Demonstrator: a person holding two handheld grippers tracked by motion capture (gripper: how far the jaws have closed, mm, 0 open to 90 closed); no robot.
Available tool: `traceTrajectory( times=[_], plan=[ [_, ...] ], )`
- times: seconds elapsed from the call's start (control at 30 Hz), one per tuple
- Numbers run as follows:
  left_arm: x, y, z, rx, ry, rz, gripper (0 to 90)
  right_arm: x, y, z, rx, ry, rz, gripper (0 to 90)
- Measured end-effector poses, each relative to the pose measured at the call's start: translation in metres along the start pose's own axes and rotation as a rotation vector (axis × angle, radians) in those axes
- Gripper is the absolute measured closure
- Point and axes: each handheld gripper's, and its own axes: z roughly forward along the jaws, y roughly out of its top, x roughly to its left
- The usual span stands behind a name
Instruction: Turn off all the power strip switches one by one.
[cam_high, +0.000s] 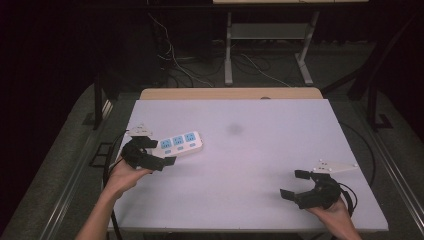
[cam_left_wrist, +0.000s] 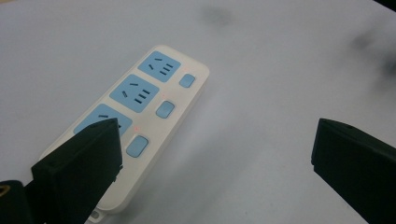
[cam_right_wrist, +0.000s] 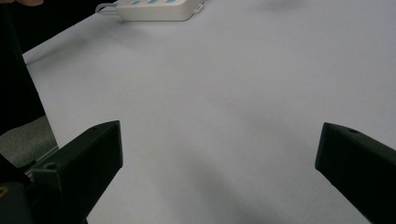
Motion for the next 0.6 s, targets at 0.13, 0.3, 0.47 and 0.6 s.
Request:
traceTrajectory(
  times=[0.13,0.3,0.47,0.6],
  plan=[
    [0.004,0.005,0.002,0.021,0.007,0.006,0.4,0.0,0.0,0.0,-0.001,-0.001,-0.002,0.6],
    [0.007,0.012,0.005,0.049,0.016,0.011,0.4,-0.001,0.0,0.0,-0.004,0.0,0.0,0.6],
    [0.011,0.018,0.008,0.075,0.026,0.02,0.8,-0.001,0.0,0.001,-0.001,0.002,0.003,0.6],
    [0.016,0.022,0.01,0.102,0.042,0.023,1.8,-0.001,0.0,0.001,0.001,0.004,0.003,0.6]
  ],
)
